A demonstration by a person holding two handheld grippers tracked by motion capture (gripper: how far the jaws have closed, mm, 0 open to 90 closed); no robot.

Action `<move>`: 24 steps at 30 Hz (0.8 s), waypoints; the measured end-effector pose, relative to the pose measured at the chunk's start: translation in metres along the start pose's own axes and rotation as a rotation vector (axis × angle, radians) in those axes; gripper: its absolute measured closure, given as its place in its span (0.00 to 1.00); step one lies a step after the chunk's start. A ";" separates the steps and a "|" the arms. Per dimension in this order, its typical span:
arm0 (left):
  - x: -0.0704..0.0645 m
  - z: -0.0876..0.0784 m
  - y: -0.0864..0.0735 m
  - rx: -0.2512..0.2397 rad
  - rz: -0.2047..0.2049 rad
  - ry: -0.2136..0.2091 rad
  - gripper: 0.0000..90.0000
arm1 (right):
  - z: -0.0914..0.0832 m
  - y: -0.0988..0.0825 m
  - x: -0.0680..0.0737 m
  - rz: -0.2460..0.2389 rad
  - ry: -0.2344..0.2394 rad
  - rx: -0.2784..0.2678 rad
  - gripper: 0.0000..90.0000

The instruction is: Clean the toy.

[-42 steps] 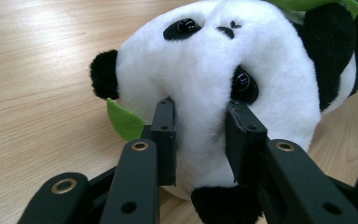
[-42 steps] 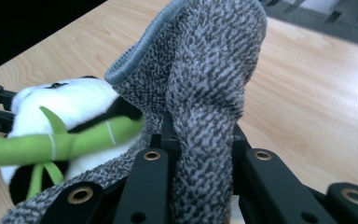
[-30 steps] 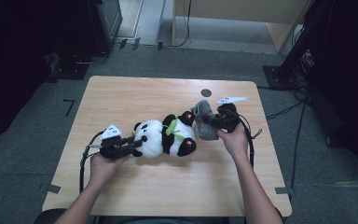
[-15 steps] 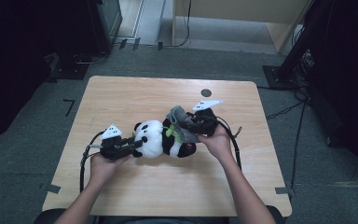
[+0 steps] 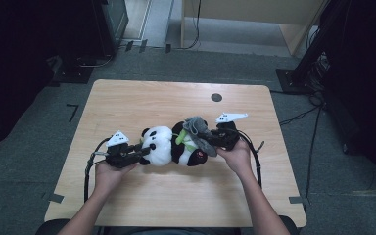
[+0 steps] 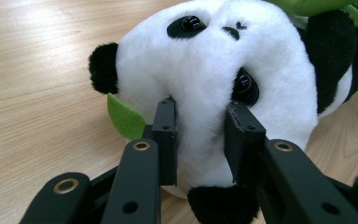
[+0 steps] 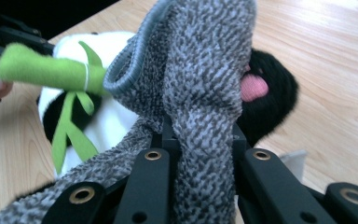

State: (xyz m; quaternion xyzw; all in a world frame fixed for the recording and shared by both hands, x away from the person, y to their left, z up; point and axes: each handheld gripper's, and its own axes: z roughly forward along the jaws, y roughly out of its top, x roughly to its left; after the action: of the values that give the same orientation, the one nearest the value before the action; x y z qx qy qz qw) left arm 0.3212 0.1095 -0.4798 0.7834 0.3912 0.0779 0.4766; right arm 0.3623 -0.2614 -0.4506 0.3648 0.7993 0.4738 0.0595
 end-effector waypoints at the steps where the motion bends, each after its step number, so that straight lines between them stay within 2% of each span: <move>1: 0.000 0.000 0.000 0.000 -0.001 0.000 0.76 | -0.001 -0.001 -0.001 0.003 -0.004 0.005 0.88; 6: 0.002 0.000 0.000 -0.003 -0.001 -0.006 0.76 | -0.007 -0.014 -0.008 0.035 -0.015 0.017 0.88; 14: 0.002 0.000 0.000 -0.007 -0.003 -0.003 0.75 | -0.008 -0.023 -0.015 0.088 -0.027 0.031 0.88; 17: 0.003 0.000 0.001 -0.006 -0.007 -0.001 0.75 | -0.009 -0.028 -0.022 0.114 -0.065 0.079 0.88; 20: 0.003 -0.001 0.000 -0.004 -0.007 -0.001 0.75 | -0.011 -0.032 -0.031 0.137 -0.142 0.167 0.88; 21: 0.003 -0.001 0.000 -0.003 -0.006 0.000 0.75 | -0.013 -0.033 -0.034 0.157 -0.160 0.179 0.88; 22: 0.003 -0.001 0.000 -0.003 -0.006 0.001 0.75 | -0.016 -0.033 -0.036 0.170 -0.161 0.167 0.88; 24: 0.003 -0.001 0.000 -0.004 -0.006 0.002 0.75 | -0.026 -0.027 -0.035 0.172 -0.162 0.110 0.88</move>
State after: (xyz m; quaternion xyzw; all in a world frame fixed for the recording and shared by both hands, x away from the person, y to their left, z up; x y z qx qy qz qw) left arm 0.3225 0.1120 -0.4799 0.7812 0.3940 0.0778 0.4779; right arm 0.3622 -0.3103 -0.4673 0.4718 0.7823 0.4017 0.0632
